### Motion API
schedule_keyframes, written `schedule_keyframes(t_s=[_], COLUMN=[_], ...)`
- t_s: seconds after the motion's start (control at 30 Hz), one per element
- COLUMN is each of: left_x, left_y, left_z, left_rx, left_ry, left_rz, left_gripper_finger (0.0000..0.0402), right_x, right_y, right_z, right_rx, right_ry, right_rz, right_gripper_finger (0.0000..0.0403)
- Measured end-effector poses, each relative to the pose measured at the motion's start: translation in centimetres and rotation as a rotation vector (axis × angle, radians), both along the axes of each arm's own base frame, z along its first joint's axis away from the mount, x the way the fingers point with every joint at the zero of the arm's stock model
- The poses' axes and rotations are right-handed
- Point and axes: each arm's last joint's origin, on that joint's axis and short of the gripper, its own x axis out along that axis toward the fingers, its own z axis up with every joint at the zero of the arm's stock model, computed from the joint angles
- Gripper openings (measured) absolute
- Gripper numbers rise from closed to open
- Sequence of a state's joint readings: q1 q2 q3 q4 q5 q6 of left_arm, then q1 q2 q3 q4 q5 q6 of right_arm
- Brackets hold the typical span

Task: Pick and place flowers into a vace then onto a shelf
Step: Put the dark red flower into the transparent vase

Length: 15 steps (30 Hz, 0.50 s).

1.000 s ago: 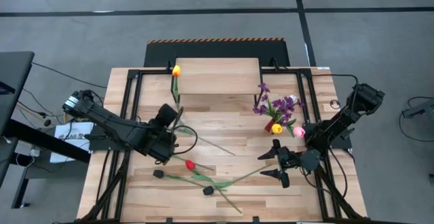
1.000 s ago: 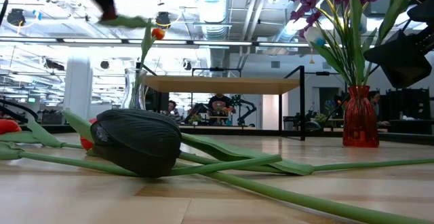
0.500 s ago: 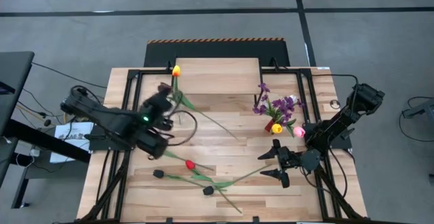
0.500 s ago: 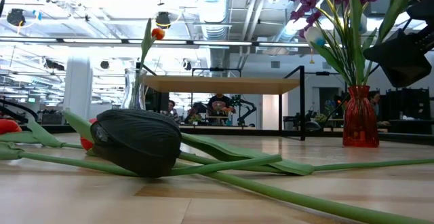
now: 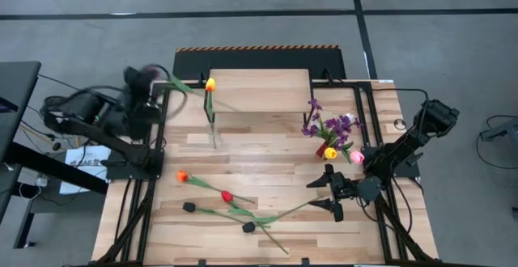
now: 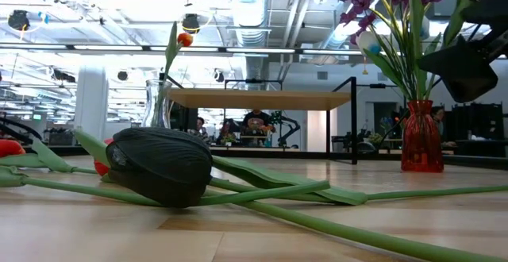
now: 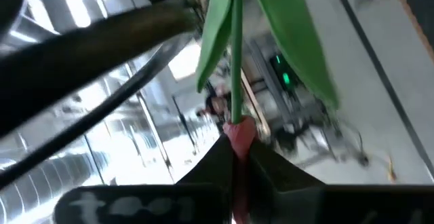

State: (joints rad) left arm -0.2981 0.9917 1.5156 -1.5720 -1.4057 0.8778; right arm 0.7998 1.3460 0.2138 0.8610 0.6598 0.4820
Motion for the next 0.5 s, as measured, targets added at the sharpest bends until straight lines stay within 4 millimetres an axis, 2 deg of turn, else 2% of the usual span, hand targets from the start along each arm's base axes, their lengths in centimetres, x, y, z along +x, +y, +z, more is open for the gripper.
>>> schedule_keyframes(t_s=[0.1, 0.27, 0.5], left_x=[-1.8, -3.7, -3.8], left_y=[1.2, 2.0, 2.0], left_z=[0.0, 0.2, 0.2], left_rx=[0.020, 0.035, 0.050], left_ry=[0.064, 0.204, 0.335], left_rz=[0.063, 0.070, 0.024], left_gripper_finger=[0.0001, 0.0000, 0.0000], right_x=[0.2, 0.5, 0.7], right_y=[-0.2, -0.6, -0.8], right_z=[0.0, 0.0, 0.0], right_rx=[0.000, 0.001, 0.000], right_ry=[0.000, 0.000, 0.001], right_rz=[-0.016, -0.038, -0.047], right_gripper_finger=[0.0286, 0.0286, 0.0286])
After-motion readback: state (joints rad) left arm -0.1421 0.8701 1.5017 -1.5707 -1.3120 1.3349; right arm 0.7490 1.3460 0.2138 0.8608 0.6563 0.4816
